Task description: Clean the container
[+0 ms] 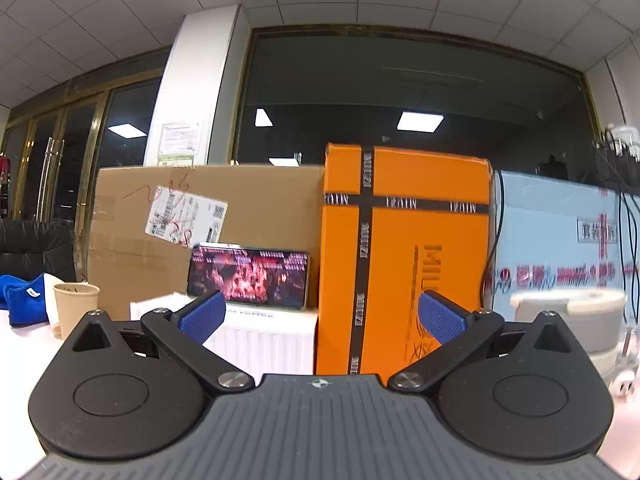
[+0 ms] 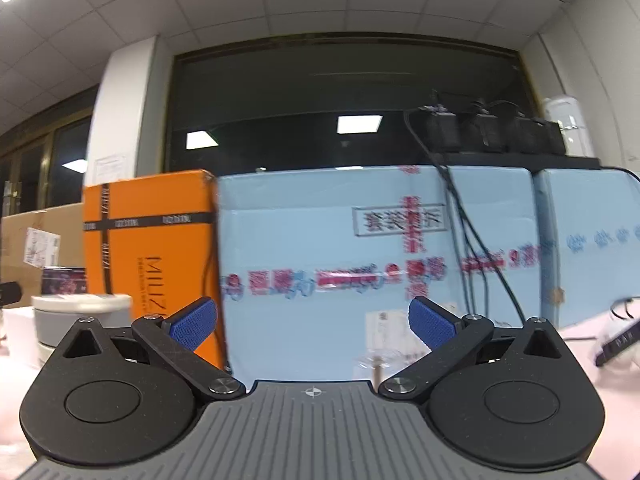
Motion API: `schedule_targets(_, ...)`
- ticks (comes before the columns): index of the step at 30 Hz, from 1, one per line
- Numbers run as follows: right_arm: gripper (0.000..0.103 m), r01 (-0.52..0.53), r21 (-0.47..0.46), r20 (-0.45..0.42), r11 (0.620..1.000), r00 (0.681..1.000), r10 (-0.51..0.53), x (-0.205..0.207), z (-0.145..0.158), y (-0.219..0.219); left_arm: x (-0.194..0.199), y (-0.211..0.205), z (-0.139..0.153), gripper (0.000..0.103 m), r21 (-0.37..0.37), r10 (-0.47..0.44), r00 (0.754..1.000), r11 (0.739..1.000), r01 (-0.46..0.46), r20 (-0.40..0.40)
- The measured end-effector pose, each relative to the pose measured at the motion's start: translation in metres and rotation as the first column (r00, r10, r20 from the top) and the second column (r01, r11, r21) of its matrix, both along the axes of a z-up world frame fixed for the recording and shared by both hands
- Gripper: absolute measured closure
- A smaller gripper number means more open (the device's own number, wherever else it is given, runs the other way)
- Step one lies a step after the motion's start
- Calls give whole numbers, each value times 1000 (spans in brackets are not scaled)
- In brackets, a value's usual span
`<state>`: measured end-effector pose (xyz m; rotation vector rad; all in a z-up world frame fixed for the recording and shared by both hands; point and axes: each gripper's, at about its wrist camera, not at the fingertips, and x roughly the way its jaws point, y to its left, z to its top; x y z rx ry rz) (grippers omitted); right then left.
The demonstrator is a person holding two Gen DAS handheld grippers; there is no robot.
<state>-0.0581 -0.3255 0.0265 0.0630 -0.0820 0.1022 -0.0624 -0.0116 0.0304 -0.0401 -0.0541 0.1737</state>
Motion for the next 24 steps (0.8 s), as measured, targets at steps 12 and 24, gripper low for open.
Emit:
schedule_targets(12, 0, 4, -35, 22, 999, 1000, -3, -3, -5, 4, 6, -2, -9, 0, -1, 11, 1000, 1000, -11, -15)
schedule_targets(24, 0, 29, -61, 39, 998, 999, -27, -7, -6, 9, 3, -12, -7, 0, 58, -31, 1000, 998, 31, -5)
